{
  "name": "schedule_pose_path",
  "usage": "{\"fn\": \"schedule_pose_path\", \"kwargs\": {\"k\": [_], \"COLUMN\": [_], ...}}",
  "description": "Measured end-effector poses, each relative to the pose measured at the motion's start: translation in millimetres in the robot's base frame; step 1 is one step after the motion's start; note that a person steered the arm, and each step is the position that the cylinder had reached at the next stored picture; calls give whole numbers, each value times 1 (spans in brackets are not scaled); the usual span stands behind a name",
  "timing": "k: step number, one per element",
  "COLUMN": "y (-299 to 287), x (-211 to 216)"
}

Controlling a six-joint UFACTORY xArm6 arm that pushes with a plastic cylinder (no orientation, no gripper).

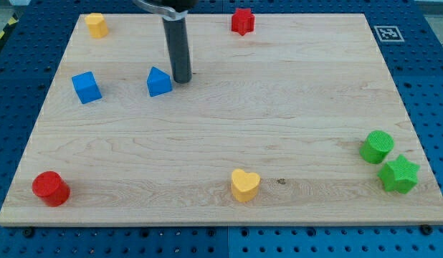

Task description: Slide the blue triangle to the blue cube

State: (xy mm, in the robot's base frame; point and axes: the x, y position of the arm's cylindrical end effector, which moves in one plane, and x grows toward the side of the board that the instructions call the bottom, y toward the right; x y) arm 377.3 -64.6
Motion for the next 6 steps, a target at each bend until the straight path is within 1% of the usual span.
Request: {"fn": "schedule_pose_path", "kwargs": {"k": [2,4,5,6], "y": [-5,-63,-95,-104], "x": [4,21,21,21]}}
